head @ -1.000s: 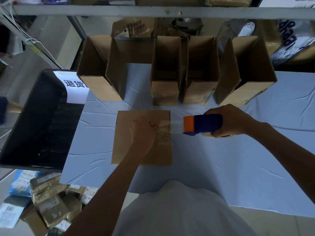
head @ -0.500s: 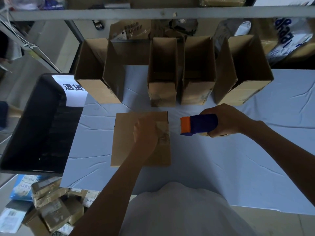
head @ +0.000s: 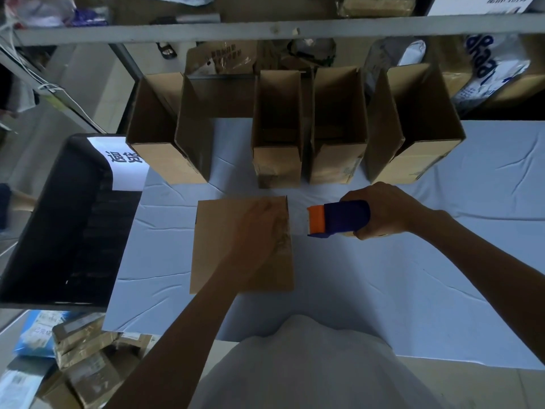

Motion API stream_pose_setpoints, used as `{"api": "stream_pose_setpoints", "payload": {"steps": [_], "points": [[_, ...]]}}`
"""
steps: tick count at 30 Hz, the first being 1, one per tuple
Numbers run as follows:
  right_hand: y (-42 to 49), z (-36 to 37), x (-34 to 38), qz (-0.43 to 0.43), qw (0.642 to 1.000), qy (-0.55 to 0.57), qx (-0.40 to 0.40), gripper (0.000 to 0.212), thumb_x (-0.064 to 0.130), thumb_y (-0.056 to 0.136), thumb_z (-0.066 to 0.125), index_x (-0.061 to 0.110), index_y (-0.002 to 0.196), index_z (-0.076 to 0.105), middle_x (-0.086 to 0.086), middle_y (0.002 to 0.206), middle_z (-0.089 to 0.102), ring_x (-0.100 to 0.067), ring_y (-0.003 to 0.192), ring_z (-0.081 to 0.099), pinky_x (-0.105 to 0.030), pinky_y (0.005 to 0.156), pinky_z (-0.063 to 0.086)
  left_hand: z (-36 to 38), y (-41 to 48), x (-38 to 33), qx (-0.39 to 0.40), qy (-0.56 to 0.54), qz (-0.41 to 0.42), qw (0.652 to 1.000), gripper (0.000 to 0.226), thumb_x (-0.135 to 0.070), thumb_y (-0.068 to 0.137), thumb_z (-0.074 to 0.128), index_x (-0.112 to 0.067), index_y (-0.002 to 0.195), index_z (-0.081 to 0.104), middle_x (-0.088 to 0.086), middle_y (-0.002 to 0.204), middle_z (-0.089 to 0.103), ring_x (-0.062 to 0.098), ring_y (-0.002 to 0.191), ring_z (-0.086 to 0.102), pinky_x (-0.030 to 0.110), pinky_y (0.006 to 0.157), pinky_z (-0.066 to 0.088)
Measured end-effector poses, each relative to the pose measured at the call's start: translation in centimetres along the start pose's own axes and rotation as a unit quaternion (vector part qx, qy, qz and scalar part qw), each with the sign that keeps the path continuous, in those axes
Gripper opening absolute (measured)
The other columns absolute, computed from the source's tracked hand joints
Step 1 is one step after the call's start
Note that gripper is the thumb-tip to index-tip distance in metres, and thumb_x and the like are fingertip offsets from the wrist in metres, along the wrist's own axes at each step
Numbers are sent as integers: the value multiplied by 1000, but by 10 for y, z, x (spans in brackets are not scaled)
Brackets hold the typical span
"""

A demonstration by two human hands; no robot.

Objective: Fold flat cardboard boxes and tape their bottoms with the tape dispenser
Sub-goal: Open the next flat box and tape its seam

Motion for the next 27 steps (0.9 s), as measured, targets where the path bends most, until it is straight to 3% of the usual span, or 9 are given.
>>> {"api": "stream_pose_setpoints", "payload": {"steps": [3,9,12,14,15,17,19,23,27], "points": [[0,0,1,-4,1000,-6,2,69,37,62,84,29,122,52,9,110,64,-11,98,55,-21,71,41,16,-8,-5,28,-66,27,997,26,-22,95,54,-11,116,62,5,118,57,17,104,55,15,92,33],[6,5,15,8,999,-39,26,58,35,59,81,31,112,56,15,90,58,-10,87,55,-22,70,42,17,-14,5,46,-119,20,992,29,-24,93,56,-19,121,59,7,121,55,19,107,53,26,95,41],[16,10,33,13,995,-97,32,55,37,60,77,28,111,56,8,93,62,-10,81,52,-22,68,39,44,-15,31,72,-180,-81,978,34,-36,95,47,-35,130,45,-4,125,51,7,107,49,0,89,28],[25,11,45,6,983,-178,37,47,34,65,74,24,108,57,3,95,64,-14,81,56,-24,69,40,37,-14,56,-44,-188,-102,976,37,-24,100,39,-19,137,40,7,131,50,7,107,46,-1,99,20],[26,13,47,-5,970,-237,48,38,30,70,72,22,104,59,1,95,65,-16,83,59,-25,70,41,28,-24,40,-35,-170,-27,985,33,-13,98,44,-12,131,49,15,126,53,11,105,50,3,99,28],[19,12,33,7,959,-271,78,27,25,73,68,22,99,62,2,90,66,-17,83,62,-25,71,43,30,-14,12,41,-164,-36,985,27,-5,94,52,-8,119,60,12,111,58,6,97,57,9,90,40],[11,-4,16,17,969,-240,58,39,33,67,70,26,103,57,7,83,61,-13,77,56,-23,69,44,15,-14,5,28,-175,47,983,27,-2,94,51,-6,119,60,7,106,56,1,94,54,7,85,36],[-1,-28,13,-13,983,-181,-16,51,38,69,73,30,115,52,11,85,58,-8,78,49,-22,70,38,33,-1,-9,56,28,65,996,31,-18,98,42,-20,126,55,8,119,47,21,103,49,19,81,29],[-7,-27,15,-38,988,-129,-72,69,39,72,75,25,133,47,2,105,65,-16,95,59,-26,77,45,54,11,-7,131,228,58,963,41,-34,100,31,-18,136,42,8,142,36,27,131,31,35,105,31]]}}
Point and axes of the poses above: each hand's wrist, its own y-axis towards the middle knuckle, its own z-axis out of the palm, x = y × z, the point moved 10 cm from there along y, towards the middle knuckle
